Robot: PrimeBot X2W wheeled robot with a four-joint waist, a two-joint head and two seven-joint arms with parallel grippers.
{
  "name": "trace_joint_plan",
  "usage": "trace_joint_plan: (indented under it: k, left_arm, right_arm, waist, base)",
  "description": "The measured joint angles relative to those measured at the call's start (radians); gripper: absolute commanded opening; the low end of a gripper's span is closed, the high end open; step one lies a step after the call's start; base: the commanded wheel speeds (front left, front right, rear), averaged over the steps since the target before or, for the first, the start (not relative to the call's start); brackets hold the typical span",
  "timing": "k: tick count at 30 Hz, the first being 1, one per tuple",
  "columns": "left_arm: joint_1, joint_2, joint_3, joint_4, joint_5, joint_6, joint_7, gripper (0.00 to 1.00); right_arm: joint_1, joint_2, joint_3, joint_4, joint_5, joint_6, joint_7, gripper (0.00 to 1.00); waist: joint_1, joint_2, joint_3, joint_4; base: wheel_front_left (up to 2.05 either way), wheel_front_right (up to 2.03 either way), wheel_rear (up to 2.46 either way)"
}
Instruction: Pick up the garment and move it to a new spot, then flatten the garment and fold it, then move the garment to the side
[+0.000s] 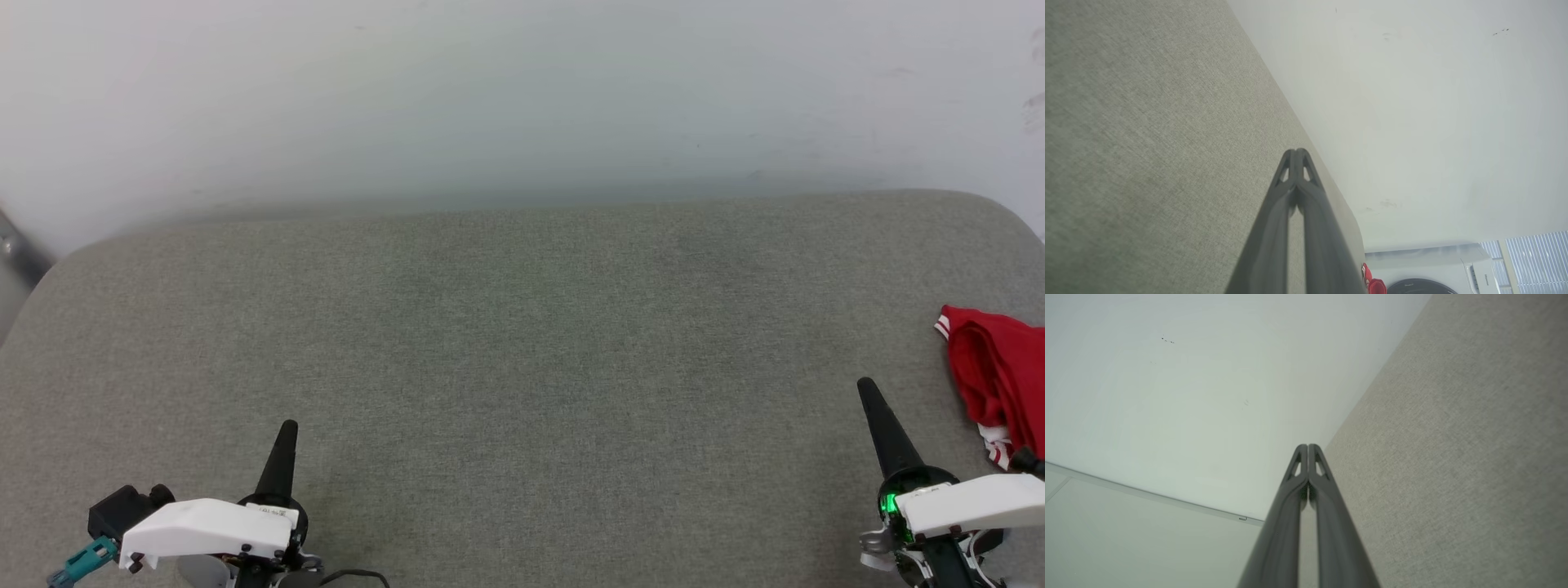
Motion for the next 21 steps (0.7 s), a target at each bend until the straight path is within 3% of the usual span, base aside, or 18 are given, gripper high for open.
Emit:
trace_joint_plan:
  k: [21]
  left_arm:
    - [-0.023, -0.036, 0.052, 0.018, -0.153, -0.047, 0.044, 0.00]
  right_arm:
    - [-0.027, 0.013, -0.016, 0.034, 0.181, 0.000, 0.012, 0.00]
  waist:
    - [0.0000, 0.0000, 0.005, 0.013]
  base:
    - [0.00, 0.00, 0.00]
